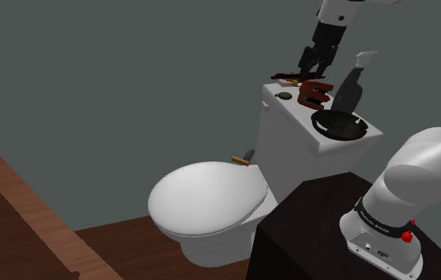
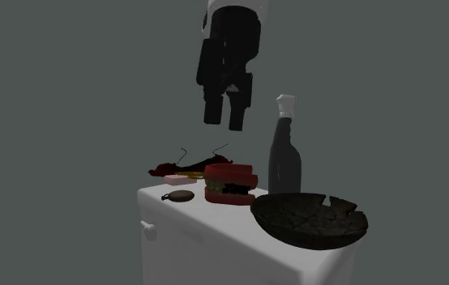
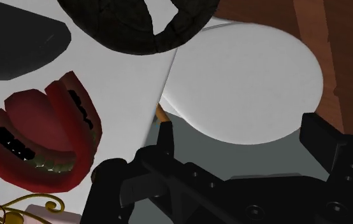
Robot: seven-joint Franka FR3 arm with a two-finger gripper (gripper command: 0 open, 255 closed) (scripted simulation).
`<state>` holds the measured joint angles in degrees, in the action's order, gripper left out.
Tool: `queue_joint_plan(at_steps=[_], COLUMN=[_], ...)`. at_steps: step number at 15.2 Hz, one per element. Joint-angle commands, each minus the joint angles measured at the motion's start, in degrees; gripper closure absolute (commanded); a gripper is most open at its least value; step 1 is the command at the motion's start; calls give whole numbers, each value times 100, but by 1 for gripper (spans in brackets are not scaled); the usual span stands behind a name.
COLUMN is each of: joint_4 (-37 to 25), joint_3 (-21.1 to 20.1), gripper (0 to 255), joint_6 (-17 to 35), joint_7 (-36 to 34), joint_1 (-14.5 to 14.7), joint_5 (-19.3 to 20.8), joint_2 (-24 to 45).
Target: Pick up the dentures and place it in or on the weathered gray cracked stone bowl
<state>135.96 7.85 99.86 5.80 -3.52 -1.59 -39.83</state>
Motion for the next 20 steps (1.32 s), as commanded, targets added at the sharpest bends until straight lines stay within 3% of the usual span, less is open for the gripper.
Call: queue_joint_plan(at_steps=[1,13,20], joint_4=[42,-333,31], joint_3=[146,1054,1114], gripper=[0,0,0], joint_6=[255,1648,2218], joint_7=[169,1131,1164], joint_1=[-80,-465,-456], joint_5=[147,701,675], joint_2=[208,1892,2102])
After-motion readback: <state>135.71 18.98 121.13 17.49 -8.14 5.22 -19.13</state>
